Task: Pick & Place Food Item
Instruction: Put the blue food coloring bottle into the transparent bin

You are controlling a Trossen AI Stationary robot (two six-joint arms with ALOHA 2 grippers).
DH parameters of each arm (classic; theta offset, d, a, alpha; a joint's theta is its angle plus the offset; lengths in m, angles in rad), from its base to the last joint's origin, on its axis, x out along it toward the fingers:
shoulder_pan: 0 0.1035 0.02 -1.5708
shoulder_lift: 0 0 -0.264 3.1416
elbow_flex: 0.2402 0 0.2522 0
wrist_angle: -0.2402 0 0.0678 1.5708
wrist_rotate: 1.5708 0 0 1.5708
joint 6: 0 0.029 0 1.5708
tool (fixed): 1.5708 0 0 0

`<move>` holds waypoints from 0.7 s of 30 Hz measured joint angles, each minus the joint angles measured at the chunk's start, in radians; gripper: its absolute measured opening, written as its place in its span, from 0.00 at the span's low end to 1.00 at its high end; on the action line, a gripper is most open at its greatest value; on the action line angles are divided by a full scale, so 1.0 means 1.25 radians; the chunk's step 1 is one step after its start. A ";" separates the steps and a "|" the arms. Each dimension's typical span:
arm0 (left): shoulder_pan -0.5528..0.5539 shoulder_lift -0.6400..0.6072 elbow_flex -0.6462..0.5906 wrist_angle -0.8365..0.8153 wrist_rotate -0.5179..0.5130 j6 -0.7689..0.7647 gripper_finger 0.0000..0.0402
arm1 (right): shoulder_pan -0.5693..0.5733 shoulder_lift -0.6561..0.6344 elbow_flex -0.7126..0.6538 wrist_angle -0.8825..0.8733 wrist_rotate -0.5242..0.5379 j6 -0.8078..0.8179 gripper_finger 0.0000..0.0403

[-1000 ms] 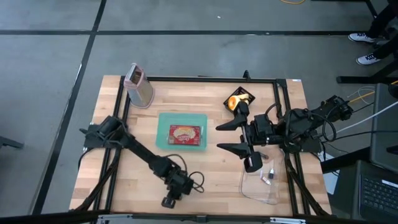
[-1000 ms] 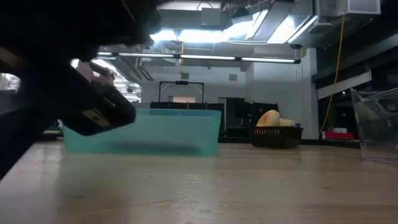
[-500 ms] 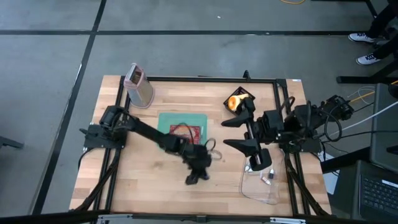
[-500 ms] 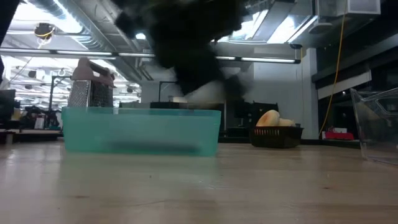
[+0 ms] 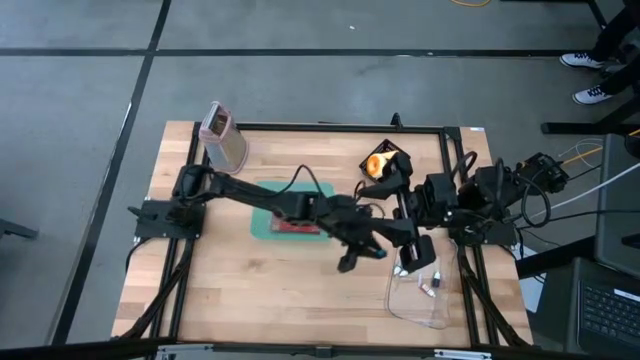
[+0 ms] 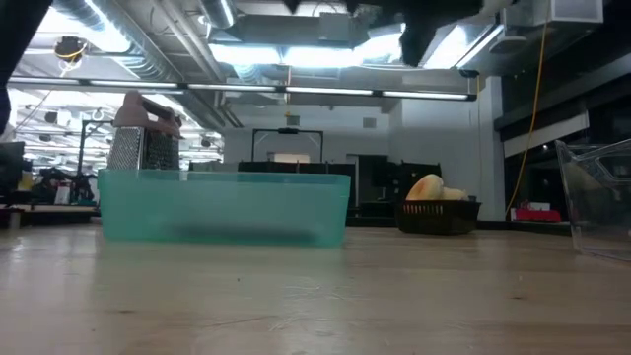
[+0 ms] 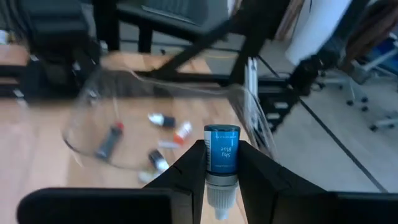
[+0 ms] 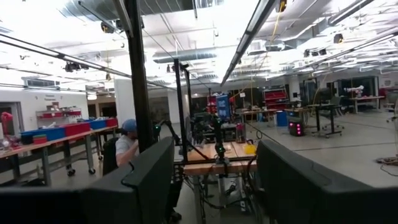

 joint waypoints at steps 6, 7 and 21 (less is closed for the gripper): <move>0.029 0.112 0.114 0.027 0.060 -0.020 0.18 | -0.001 0.000 0.000 0.001 0.005 -0.002 0.56; 0.029 0.131 0.138 0.033 0.072 -0.025 0.18 | -0.001 0.000 0.000 0.001 0.006 -0.002 0.56; -0.001 0.438 0.553 0.039 0.169 -0.107 0.18 | -0.001 0.000 0.000 0.001 0.006 0.004 0.56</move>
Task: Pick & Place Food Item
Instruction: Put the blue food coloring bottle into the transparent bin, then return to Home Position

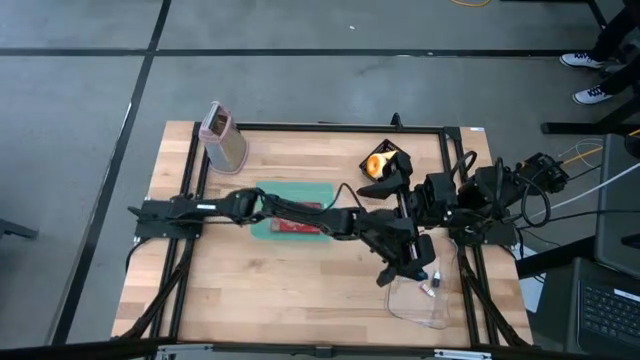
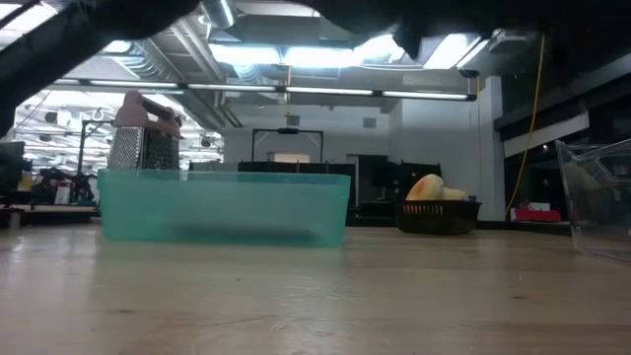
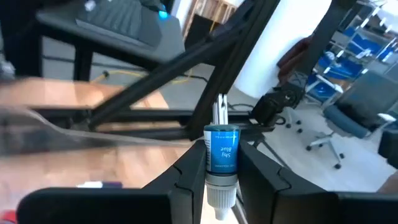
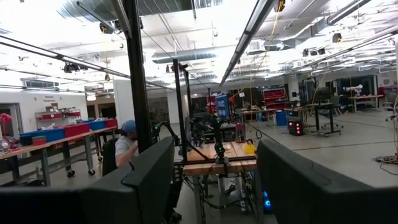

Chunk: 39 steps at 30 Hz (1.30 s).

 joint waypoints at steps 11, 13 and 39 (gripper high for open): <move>-0.002 0.100 0.050 0.015 0.008 -0.099 0.25 | 0.000 0.000 0.000 0.001 0.006 0.001 0.56; -0.002 0.100 0.050 0.029 0.007 -0.098 0.31 | 0.000 0.000 0.000 0.001 0.007 0.001 0.56; 0.120 -0.270 0.063 -0.202 0.113 0.133 0.43 | 0.114 -0.111 0.000 -0.084 0.063 -0.095 0.56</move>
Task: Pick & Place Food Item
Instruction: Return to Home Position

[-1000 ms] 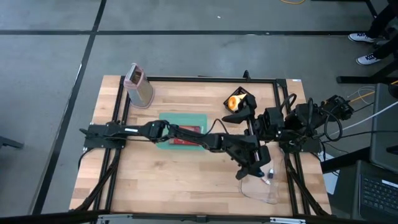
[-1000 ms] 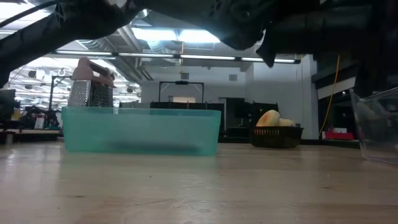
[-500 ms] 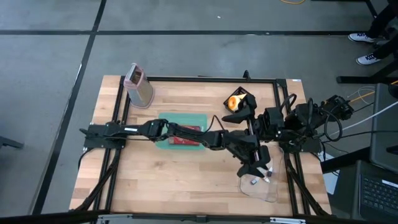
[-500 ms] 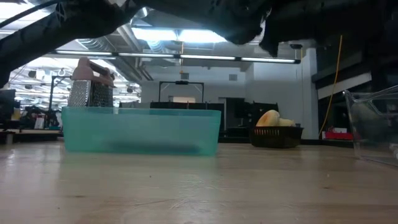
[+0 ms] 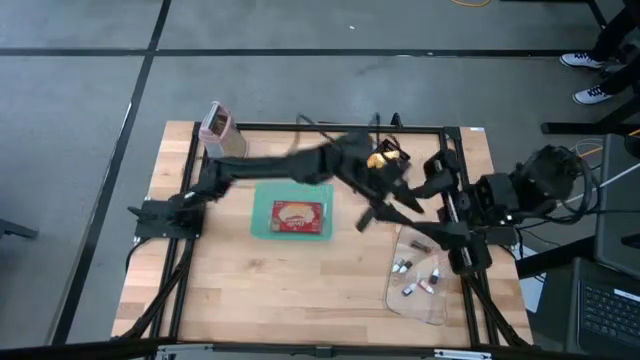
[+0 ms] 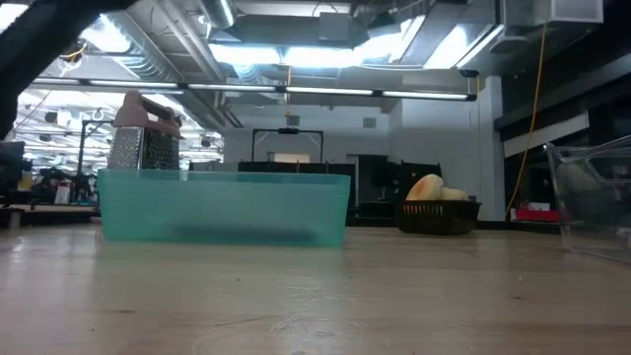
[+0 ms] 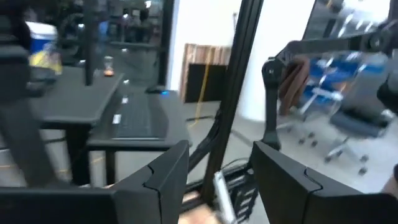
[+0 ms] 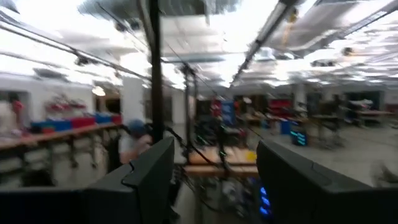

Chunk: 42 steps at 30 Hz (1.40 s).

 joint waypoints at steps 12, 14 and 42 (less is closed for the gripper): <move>0.101 -0.321 -0.001 -0.260 -0.013 -0.110 0.43 | 0.109 -0.048 0.001 -0.060 0.084 -0.028 0.56; 0.116 -0.373 -0.001 -0.266 -0.016 -0.200 0.43 | 0.110 -0.042 0.001 -0.074 0.091 -0.040 0.56; -0.112 -0.791 -0.074 -0.573 -0.031 -0.086 0.42 | 0.110 -0.035 0.000 -0.100 0.060 0.092 0.56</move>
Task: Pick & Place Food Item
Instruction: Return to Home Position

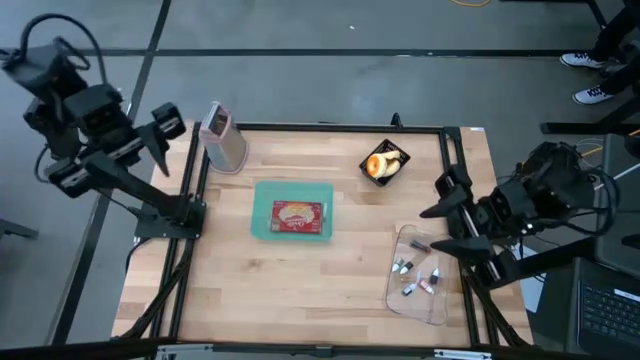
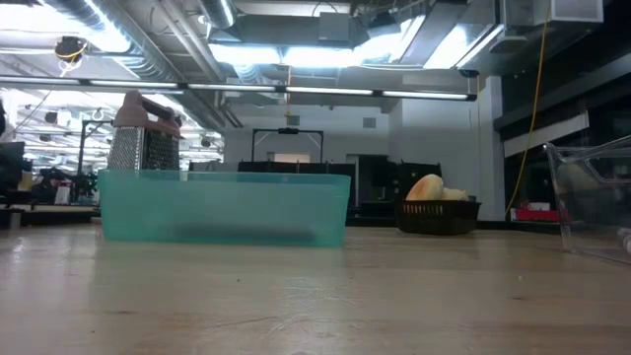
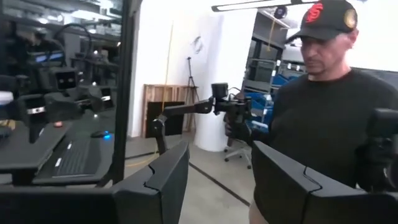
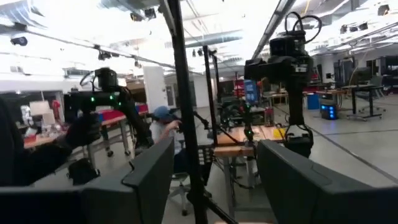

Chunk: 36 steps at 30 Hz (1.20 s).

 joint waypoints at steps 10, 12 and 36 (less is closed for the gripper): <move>-0.145 -0.261 -0.353 0.155 -0.151 0.103 0.42 | -0.016 -0.058 -0.040 -0.113 -0.100 0.030 0.56; -0.152 -0.340 -0.460 0.222 -0.172 0.104 0.42 | -0.041 -0.085 -0.085 -0.065 -0.188 0.029 0.56; -0.153 -0.848 -1.485 0.928 -0.215 0.021 0.43 | -0.444 -0.269 -0.848 0.651 -0.587 0.263 0.56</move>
